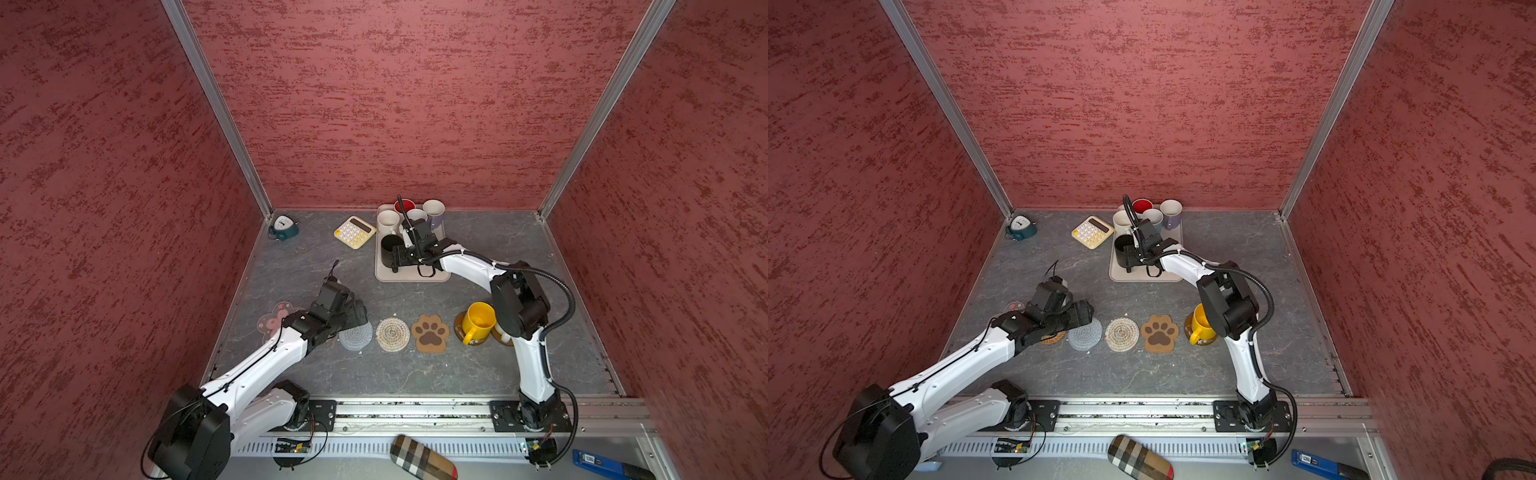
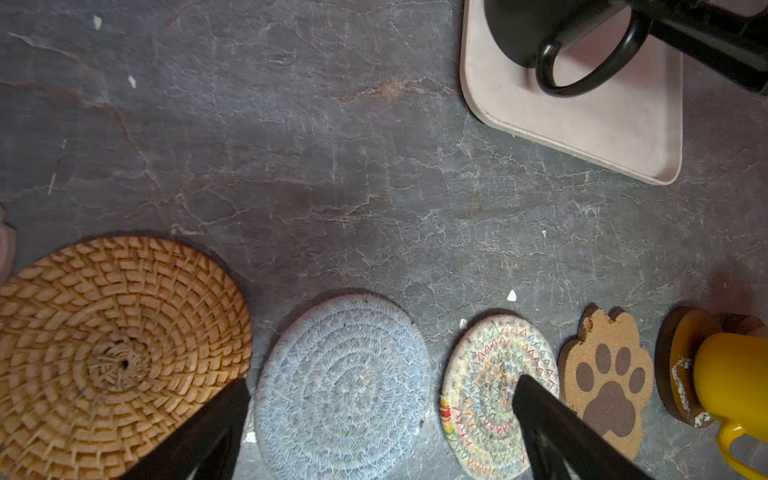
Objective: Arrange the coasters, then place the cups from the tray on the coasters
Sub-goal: 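Close right gripper on the black mug rim while left gripper draws back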
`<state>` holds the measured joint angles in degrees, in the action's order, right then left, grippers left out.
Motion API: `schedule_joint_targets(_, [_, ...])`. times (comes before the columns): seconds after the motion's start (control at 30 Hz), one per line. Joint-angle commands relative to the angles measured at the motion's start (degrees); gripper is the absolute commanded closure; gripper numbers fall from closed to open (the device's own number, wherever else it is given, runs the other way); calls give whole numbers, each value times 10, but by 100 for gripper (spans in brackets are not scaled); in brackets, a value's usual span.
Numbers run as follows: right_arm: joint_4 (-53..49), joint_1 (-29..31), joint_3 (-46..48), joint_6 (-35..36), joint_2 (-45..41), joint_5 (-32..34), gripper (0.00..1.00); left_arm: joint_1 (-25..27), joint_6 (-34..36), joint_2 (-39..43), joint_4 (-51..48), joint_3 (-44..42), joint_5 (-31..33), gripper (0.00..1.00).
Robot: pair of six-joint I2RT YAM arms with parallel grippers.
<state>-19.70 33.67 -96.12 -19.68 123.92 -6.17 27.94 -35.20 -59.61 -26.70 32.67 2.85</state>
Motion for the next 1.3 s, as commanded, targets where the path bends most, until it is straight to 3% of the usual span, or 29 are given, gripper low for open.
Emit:
schedule_joint_targets(0.0, [-15, 3, -31, 3, 16, 8, 38, -4, -2, 7, 9, -5, -3, 0])
schedule_joint_targets(0.47, [-64, 4, -86, 20, 65, 48, 49, -8, -4, 18, 0, -7, -12, 0])
schedule_joint_targets(0.87, [-69, 4, -96, 38, 71, 67, 66, -8, -7, 33, -17, -4, -11, 0])
schedule_joint_targets(1.0, [-68, 4, -96, 39, 68, 63, 73, -8, -4, 31, -20, 3, -8, 0])
schedule_joint_targets(1.27, [-54, 5, -84, 48, 55, 58, 97, -8, -2, 39, -36, 18, -7, 0])
